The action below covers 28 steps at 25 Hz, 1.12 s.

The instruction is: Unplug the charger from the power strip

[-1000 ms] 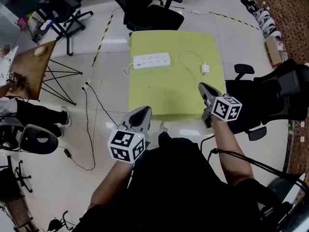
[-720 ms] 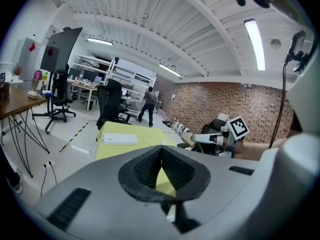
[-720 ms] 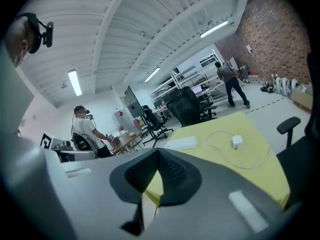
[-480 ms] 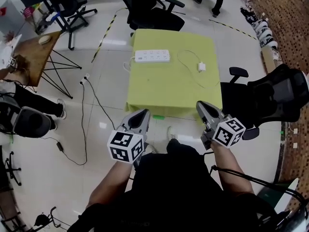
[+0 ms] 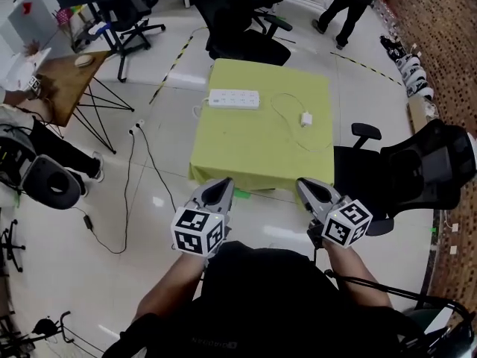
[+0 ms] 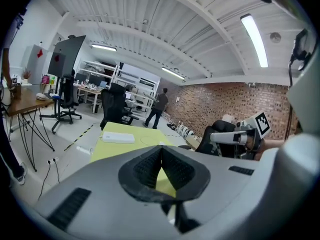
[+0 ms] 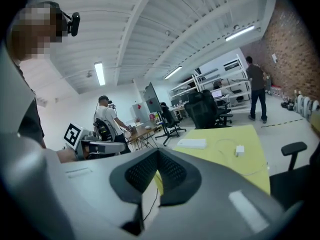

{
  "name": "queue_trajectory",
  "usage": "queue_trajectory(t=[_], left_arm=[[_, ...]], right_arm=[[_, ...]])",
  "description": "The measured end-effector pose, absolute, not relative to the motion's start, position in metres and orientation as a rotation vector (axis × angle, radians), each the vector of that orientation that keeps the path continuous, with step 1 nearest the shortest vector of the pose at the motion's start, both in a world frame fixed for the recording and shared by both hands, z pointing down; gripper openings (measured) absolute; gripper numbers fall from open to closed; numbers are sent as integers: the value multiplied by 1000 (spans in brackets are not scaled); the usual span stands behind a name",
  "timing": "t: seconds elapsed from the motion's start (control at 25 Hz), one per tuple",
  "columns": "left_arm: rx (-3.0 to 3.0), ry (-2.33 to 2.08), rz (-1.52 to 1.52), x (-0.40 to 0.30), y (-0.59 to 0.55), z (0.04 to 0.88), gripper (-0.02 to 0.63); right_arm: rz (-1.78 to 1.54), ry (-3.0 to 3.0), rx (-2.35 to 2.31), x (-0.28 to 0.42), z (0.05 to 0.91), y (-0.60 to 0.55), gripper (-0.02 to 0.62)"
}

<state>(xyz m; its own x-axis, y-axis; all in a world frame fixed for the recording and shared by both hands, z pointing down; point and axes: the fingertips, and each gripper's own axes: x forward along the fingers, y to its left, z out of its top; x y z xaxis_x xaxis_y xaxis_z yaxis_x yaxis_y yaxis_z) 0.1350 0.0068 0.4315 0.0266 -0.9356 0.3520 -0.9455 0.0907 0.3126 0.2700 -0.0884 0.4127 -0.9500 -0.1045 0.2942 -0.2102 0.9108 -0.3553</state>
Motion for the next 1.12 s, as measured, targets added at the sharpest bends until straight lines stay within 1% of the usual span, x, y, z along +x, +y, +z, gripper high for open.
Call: queue_trajectory(t=[0.44, 0.84, 1.12], left_arm=[[1763, -1962, 32, 197, -6, 428, 6], [1775, -1951, 125, 219, -11, 421, 6], [1832, -1911, 133, 239, -14, 414, 6]], right_arm=[[548, -2803, 73, 319, 412, -94, 1], [489, -2834, 19, 326, 417, -88, 1], [495, -2824, 7, 328, 420, -81, 1]])
